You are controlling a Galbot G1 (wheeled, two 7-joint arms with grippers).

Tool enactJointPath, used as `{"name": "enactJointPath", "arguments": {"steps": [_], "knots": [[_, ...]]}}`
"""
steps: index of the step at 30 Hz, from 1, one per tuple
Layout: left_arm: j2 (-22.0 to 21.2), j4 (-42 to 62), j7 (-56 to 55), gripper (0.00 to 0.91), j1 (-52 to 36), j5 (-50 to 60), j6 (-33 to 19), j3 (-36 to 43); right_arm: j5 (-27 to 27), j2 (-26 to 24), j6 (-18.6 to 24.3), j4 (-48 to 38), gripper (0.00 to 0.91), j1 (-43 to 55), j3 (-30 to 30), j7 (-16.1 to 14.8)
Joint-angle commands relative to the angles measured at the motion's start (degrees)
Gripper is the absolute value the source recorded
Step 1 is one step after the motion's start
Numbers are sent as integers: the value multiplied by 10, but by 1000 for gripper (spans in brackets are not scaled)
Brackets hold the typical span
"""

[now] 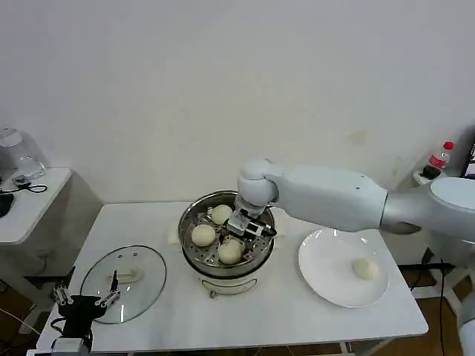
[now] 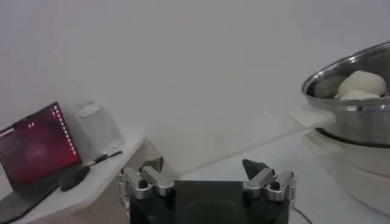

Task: Take steamed baozi put them in steamer then cover it.

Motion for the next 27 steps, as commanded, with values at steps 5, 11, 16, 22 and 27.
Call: {"name": "enactJointPath", "arguments": {"steps": [5,11,16,22,27], "knots": [[6,0,0,907,-2,-2,0,-1,37,-23,-7,-3,907,30,34,9],[18,0,2,907,-9,-13,2,-5,76,-85,-87,-16,907,58,84,38],[26,-3,3,907,-14,-21,2,1,92,-190,-177,7,907,81,85,45],[39,-1,4,907,-31,-26,2,18,64,-378,-214,68,907,59,67,45],[42,3,4,907,-40,-23,3,40,18,-462,-213,110,907,-2,68,46]]}}
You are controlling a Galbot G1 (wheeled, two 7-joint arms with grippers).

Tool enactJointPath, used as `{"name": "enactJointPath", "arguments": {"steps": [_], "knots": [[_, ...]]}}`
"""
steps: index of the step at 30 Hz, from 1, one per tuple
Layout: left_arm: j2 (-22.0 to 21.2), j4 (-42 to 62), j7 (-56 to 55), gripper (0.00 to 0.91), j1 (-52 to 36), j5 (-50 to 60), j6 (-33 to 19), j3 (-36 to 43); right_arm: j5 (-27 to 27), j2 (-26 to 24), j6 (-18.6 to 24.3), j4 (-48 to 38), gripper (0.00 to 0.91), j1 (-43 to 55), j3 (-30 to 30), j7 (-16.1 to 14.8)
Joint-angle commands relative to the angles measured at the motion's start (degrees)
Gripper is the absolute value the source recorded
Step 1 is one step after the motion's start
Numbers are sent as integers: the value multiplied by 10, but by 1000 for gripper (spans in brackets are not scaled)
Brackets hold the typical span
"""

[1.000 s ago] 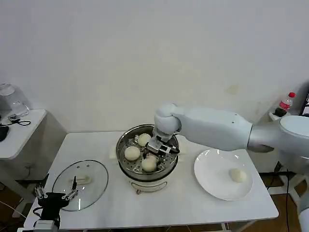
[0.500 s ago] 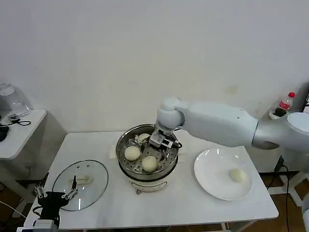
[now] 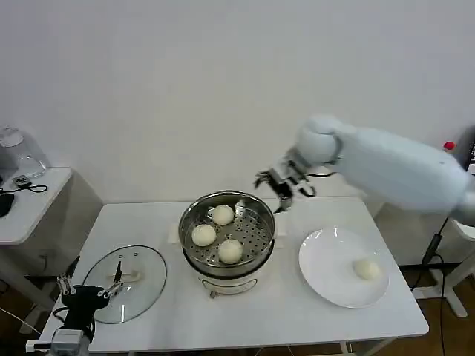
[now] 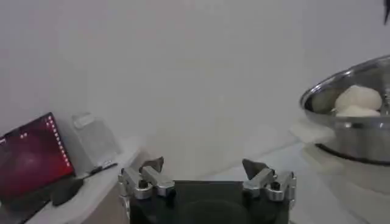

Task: Take steamed baozi put them in steamer then cover it.

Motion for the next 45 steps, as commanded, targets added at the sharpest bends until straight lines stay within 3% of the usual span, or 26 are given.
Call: {"name": "enactJointPath", "arguments": {"steps": [1,8,11,18,28,45], "knots": [[7,2,0,907,-15,1,0,32,-46,-266,-73,87,907,-72,16,12],[10,-4,1,907,-16,6,2,40,-90,-323,-73,89,907,-232,125,19],[10,-2,1,907,-14,6,2,37,-109,-317,-73,70,907,-325,184,20],[8,-5,1,907,-3,6,2,23,-143,-272,-72,9,907,-413,256,22],[2,-8,1,907,9,8,1,11,-154,-218,-62,-63,907,-430,278,20],[1,-6,1,907,13,7,1,9,-159,-159,-58,-112,907,-434,285,31]]}}
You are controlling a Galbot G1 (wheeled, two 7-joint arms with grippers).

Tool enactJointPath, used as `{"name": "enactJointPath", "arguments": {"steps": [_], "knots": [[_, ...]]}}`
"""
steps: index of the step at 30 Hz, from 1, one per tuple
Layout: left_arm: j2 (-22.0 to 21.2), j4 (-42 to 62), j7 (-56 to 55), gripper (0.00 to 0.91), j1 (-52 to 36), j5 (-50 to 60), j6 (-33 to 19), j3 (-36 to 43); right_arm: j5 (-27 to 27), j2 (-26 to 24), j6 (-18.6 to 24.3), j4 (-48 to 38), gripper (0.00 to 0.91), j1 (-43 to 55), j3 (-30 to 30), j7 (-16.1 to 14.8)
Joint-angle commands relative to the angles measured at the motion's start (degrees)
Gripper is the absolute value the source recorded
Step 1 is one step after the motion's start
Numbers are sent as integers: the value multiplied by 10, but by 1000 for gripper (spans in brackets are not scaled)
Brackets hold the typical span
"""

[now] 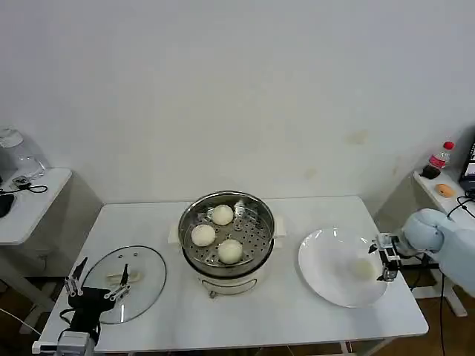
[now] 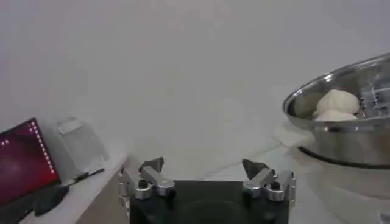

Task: Take steamed baozi put them in steamer then cover it.

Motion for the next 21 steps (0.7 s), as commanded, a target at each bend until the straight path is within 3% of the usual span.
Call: {"name": "enactJointPath", "arguments": {"steps": [1,8,10,15,21], "knots": [[0,3,0,907,1,1,0,0,-8,39,0,-41,907,-21,17,5],[0,5,0,907,0,0,0,-2,-12,41,-10,-40,766,-27,15,1],[-1,5,0,907,-1,0,0,-1,-12,40,-12,-39,645,-24,15,1],[-3,5,0,907,-1,1,0,-1,-12,37,-14,-36,595,-19,15,-1],[-1,2,0,907,-1,1,1,-3,6,23,-17,-9,595,28,-8,-11]]}}
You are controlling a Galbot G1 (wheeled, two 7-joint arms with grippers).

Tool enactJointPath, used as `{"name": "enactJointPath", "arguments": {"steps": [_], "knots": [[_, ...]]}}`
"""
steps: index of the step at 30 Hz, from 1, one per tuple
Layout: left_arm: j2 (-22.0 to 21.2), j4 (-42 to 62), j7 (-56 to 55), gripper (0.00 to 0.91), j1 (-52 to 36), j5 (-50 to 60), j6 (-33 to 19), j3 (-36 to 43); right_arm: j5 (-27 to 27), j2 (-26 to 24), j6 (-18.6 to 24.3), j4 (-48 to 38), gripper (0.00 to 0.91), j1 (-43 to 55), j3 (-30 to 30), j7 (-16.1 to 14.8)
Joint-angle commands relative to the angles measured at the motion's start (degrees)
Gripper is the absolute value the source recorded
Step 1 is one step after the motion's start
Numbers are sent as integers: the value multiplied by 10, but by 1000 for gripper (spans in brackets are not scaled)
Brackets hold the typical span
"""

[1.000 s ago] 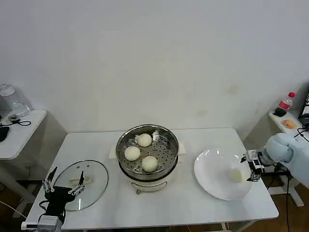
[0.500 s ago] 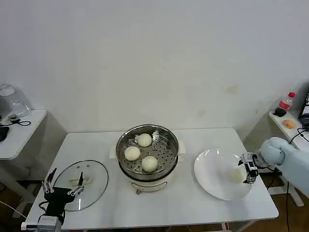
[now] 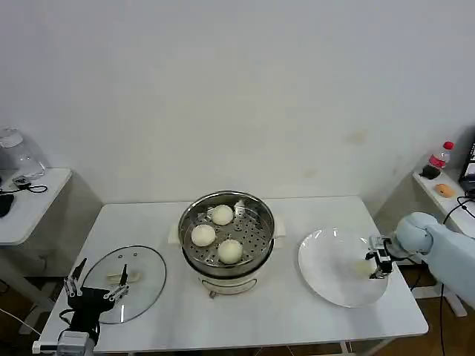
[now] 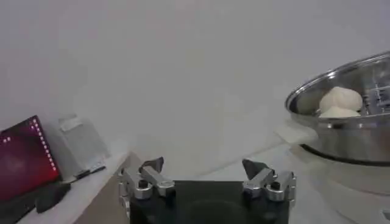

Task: Take steamed baozi put them in steamer then cover it.

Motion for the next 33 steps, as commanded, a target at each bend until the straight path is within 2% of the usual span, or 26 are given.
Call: {"name": "enactJointPath", "arguments": {"steps": [1,7,8,11,13,16,17,18,21,27,32,33], "knots": [[2,-2,0,907,-1,0,0,-1,21,-10,-7,25,595,50,-22,-8],[6,-1,0,907,-6,0,1,-1,90,-17,-26,66,605,204,-80,-7],[7,-1,0,907,-7,0,1,-1,108,-12,-33,73,605,246,-105,-5],[8,0,0,907,-11,0,1,0,147,10,-44,88,615,335,-162,-4],[9,0,0,907,-13,-1,1,0,184,44,-62,101,615,418,-216,4],[10,-1,0,907,-16,-1,1,-1,229,92,-90,118,615,477,-254,18],[10,-1,0,907,-17,-1,1,0,235,95,-94,119,615,482,-257,20],[10,-1,0,907,-18,-1,1,-1,263,127,-113,128,615,498,-274,31],[10,-1,0,907,-20,-1,0,-1,301,183,-141,138,615,519,-288,45],[9,-2,0,907,-19,-3,0,-13,378,291,-195,122,625,512,-306,82],[4,-8,0,907,-22,-4,1,-17,444,341,-259,111,625,474,-325,132],[3,-8,0,907,-23,-4,1,-17,446,344,-262,111,625,469,-326,134]]}}
